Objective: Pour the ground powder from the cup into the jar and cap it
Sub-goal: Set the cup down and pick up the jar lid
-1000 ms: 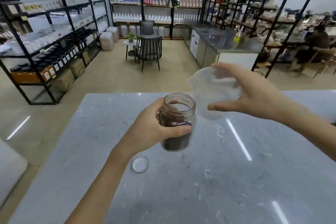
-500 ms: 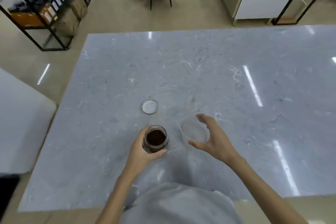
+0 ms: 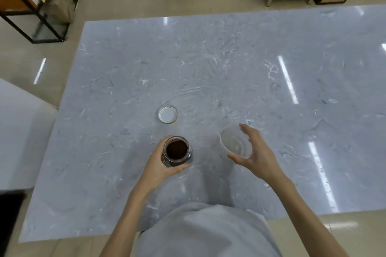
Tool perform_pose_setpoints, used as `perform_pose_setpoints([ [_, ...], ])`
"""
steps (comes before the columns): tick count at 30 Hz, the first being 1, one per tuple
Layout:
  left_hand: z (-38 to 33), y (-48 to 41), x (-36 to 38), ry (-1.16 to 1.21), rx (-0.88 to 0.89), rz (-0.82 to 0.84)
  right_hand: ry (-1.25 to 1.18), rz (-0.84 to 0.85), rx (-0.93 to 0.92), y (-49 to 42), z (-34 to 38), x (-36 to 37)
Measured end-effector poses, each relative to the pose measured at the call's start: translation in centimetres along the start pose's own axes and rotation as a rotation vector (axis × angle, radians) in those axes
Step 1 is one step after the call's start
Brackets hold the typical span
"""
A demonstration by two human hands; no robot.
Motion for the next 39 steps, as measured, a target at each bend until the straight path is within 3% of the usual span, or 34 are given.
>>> perform_pose_setpoints([
  [9,1.4,-0.7,-0.4,0.003,0.007,0.018,0.020,-0.022,0.103,-0.3,-0.7,-0.7],
  [16,2.1,-1.7,-1.7,-0.038,0.009,0.118,0.197,0.058,0.055,0.2,0.9,-2.2],
  [21,2.3,-1.6,-1.9,-0.042,-0.023,0.124,0.109,-0.058,-0.044,-1.7,6.7,-3.7],
  [24,2.6,-1.6,-1.9,-0.039,-0.025,0.123,0.193,0.023,-0.172,-6.3,12.7,-0.2],
  [27,2.4,-1.8,-2.1,-0.064,-0.016,0.139,0.365,0.269,-0.216,-11.6,17.2,7.0],
  [31,2.2,-2.2,-2.1,-0.097,-0.034,0.179,0.679,0.537,-0.203,-14.8,18.0,14.9],
  [35,2.0,-2.3,-2.3,-0.103,-0.039,0.203,0.823,0.451,-0.280,-15.5,17.2,17.4],
  [39,1.8,-2.4,-2.3,-0.115,-0.023,0.192,0.646,0.376,-0.286,-16.0,16.8,16.8],
])
Point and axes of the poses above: each hand's wrist, its own y-axis away from the middle knuckle, its own x-axis out of the palm, z = x × y, the point moved 5 cm from there along -y, towards the middle knuckle, and after that the axes turned 8 degrees about x, right-handed, at the moved point
